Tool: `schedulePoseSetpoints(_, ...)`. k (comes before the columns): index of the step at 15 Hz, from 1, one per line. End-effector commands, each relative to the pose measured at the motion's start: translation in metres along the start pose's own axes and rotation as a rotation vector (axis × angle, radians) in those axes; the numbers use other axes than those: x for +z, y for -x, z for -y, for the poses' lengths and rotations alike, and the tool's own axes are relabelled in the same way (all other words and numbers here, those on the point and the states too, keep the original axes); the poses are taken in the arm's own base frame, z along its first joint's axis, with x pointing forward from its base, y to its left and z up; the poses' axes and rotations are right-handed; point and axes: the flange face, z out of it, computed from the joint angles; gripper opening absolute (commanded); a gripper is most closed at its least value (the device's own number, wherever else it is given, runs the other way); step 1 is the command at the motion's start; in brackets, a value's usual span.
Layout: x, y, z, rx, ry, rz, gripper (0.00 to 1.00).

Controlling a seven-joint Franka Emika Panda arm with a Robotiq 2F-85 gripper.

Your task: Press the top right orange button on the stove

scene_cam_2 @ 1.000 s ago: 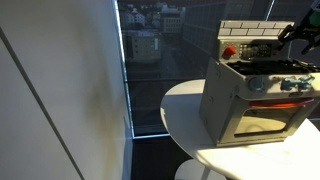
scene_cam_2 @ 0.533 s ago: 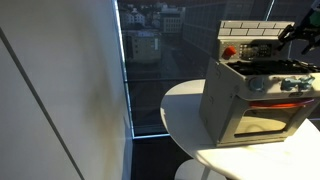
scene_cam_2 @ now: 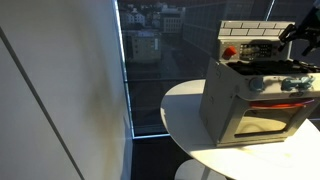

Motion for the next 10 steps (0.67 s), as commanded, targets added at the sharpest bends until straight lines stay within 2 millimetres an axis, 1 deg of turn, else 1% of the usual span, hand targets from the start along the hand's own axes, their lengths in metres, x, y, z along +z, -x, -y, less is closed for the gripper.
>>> schedulePoseSetpoints(1, -0.018, 0.022, 0.002, -0.047, -0.01, 0.049, 1.0)
schedulePoseSetpoints(4, -0.027, 0.034, 0.004, -0.07, 0.005, 0.085, 1.0)
schedulePoseSetpoints(10, -0.05, 0.057, -0.002, -0.104, 0.034, 0.16, 1.0)
